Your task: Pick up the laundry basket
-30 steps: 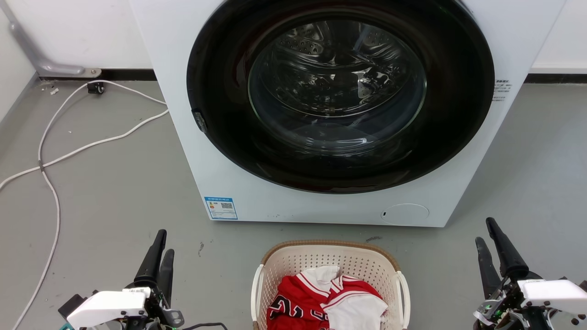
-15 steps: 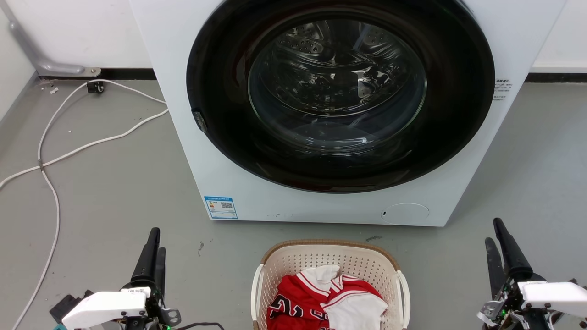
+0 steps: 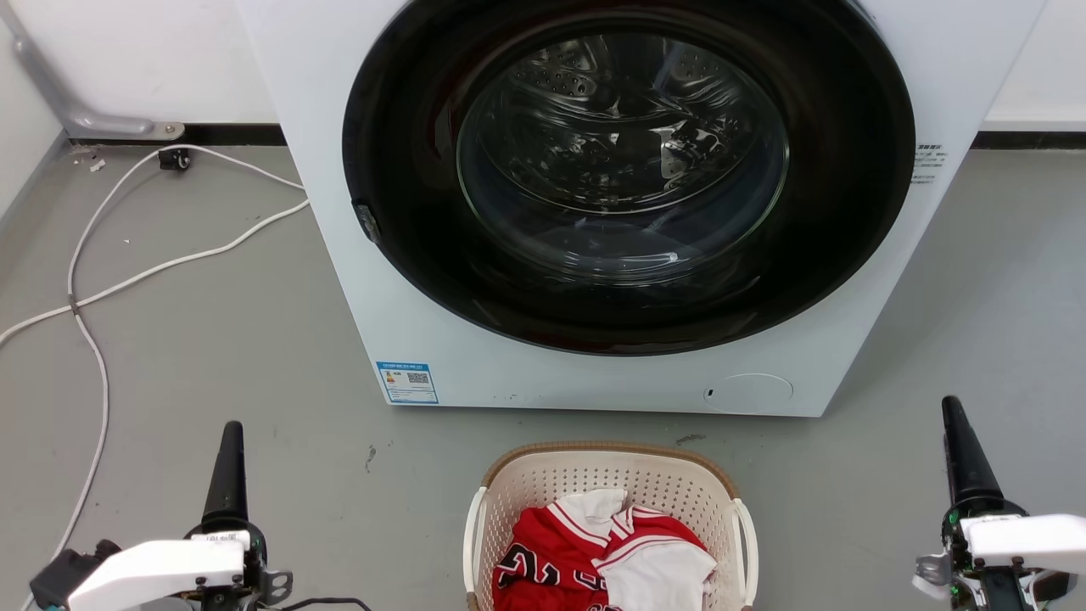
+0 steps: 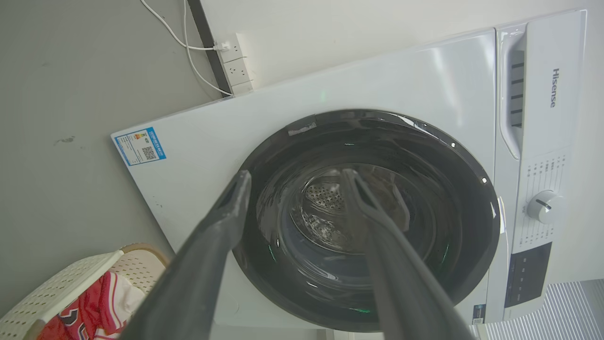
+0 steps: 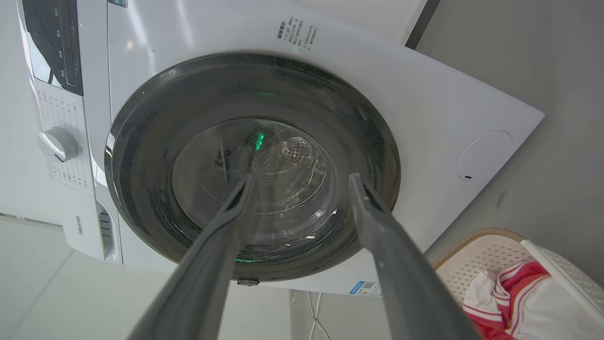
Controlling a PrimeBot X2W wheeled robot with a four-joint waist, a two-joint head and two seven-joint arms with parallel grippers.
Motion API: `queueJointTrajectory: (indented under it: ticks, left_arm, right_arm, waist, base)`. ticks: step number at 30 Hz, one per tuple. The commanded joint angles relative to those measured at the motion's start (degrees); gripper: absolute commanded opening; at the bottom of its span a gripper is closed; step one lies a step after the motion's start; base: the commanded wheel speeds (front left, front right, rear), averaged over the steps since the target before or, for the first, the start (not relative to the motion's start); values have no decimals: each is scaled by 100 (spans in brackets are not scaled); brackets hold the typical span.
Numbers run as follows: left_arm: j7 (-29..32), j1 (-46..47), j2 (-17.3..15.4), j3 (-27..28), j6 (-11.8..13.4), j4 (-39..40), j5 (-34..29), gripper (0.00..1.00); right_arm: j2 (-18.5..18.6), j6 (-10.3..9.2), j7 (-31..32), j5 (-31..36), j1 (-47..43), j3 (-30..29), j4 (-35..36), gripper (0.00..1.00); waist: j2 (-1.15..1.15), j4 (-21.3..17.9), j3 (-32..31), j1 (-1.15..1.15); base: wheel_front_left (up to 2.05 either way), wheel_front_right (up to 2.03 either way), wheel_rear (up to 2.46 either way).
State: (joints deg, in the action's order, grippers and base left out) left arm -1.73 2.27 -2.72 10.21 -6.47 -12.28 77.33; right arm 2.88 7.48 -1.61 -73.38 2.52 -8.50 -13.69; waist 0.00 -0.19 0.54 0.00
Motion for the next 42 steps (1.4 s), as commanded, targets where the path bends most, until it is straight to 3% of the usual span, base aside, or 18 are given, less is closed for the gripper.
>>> queueJointTrajectory:
  ticks: [1, 7, 15, 34, 42]
  left_arm:
    - [-58, 75, -17, 51, 51, 189, -270, 100]
    - [-180, 30, -18, -57, 246, 545, -874, 100]
    - [-332, -95, -18, -529, 468, 1164, -2127, 100]
    - [-654, -213, -34, -1612, 430, 1619, -4789, 100]
    - [-773, -179, -182, -2071, 777, 1688, -5440, 100]
  right_arm:
    - [14, 1, -72, 405, 141, -35, 194, 100]
    - [13, 1, -195, 1523, 123, 32, 632, 100]
    - [12, 2, -348, 2857, 50, 209, 1154, 100]
    - [10, 1, -664, 4914, -147, 553, 1637, 100]
    - [7, 1, -781, 5511, -215, 717, 1513, 100]
  waist:
    - [0, -1, 8, 0]
    - [0, 0, 34, 0]
    - [0, 12, 68, 0]
    - [0, 0, 88, 0]
    - [0, -10, 127, 0]
  base:
    - [0, 0, 0]
    - [0, 0, 0]
    - [0, 0, 0]
    - [0, 0, 0]
    - [0, 0, 0]
